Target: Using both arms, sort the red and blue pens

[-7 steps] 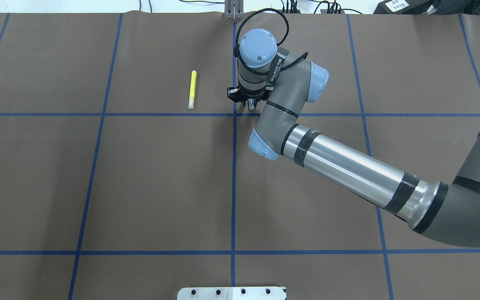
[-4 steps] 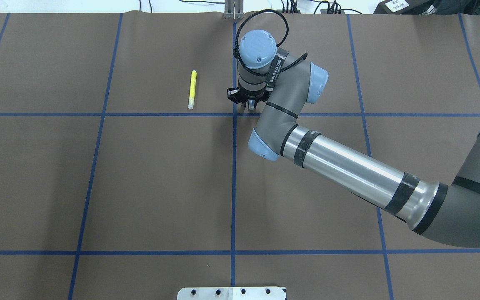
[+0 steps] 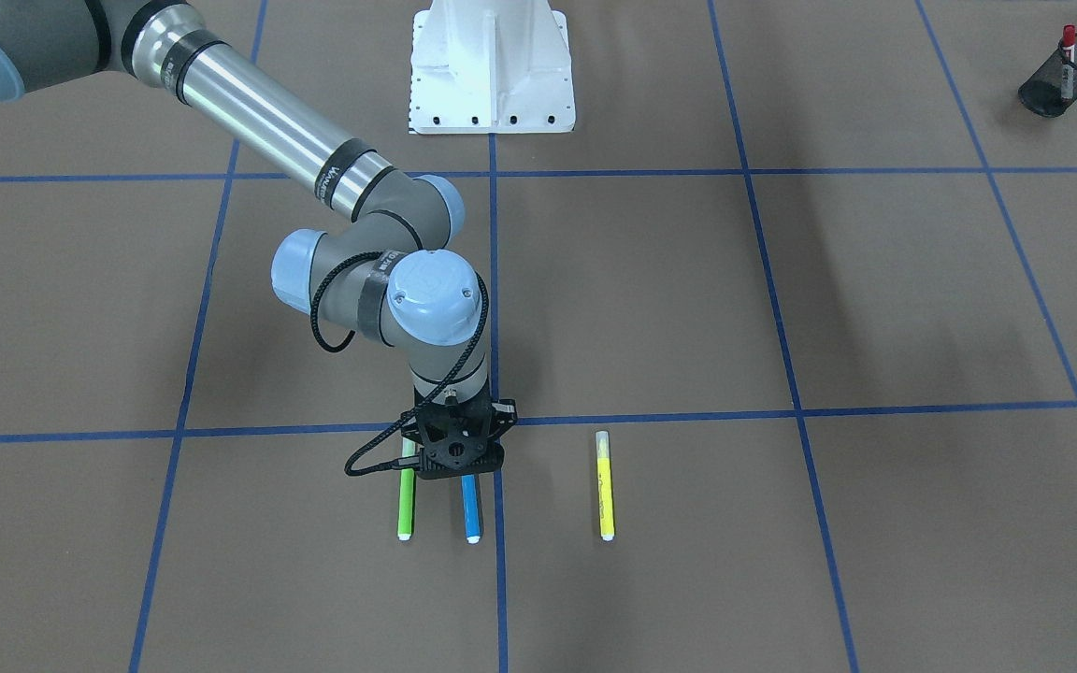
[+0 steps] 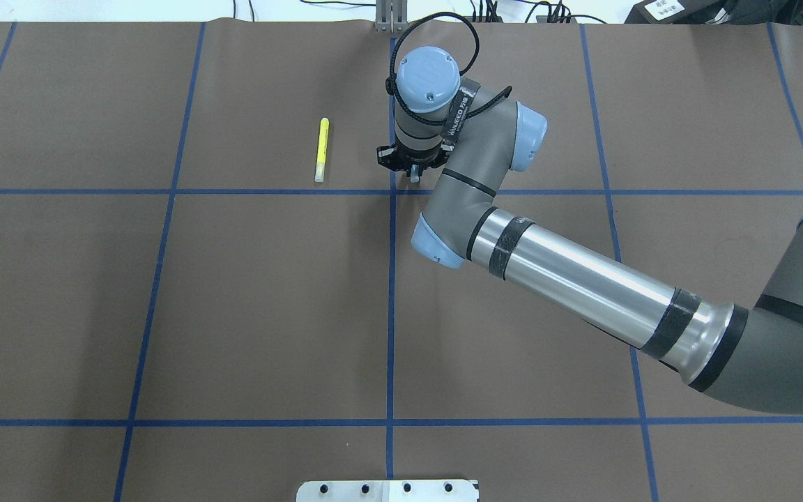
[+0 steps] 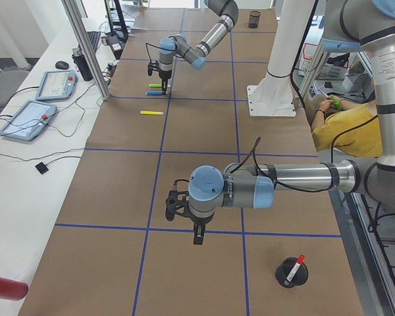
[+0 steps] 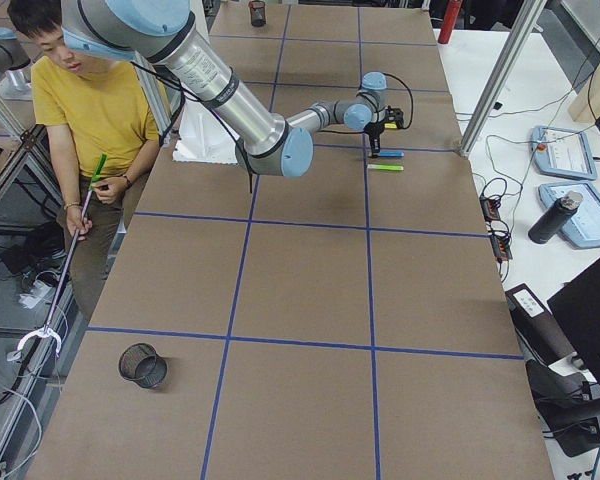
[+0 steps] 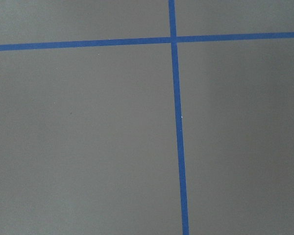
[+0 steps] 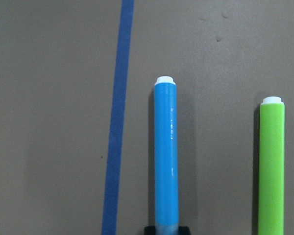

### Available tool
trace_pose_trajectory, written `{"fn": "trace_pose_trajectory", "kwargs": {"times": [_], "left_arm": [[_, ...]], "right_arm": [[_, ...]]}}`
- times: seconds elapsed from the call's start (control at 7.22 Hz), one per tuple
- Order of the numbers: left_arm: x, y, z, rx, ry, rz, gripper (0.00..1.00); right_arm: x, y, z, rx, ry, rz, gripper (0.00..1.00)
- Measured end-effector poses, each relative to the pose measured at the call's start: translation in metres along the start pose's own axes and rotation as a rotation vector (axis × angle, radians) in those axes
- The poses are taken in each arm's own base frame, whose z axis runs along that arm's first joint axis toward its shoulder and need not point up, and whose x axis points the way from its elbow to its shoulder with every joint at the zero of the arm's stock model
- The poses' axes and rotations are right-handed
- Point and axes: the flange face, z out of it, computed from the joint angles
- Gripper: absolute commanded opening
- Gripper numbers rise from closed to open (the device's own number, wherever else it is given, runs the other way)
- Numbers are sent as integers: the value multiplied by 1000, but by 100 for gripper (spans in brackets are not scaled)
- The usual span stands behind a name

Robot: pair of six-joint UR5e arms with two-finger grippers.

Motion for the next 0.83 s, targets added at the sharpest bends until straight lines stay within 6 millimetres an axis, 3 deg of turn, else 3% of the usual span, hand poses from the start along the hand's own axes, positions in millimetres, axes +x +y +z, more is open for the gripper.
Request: {"fn": "trace_pose_trajectory", "kwargs": {"times": [0.28, 0.55, 0.83], "left_arm": [[-1, 2, 1, -4, -6, -3, 100], [-5, 2, 5, -19, -69, 0, 100], [7, -7, 9, -31, -109, -17, 100]], "right_arm": [[-13, -8, -29, 24, -32, 2, 0], [-9, -20, -73, 17, -40, 17, 0], [26, -31, -114, 0, -80, 32, 0]]}}
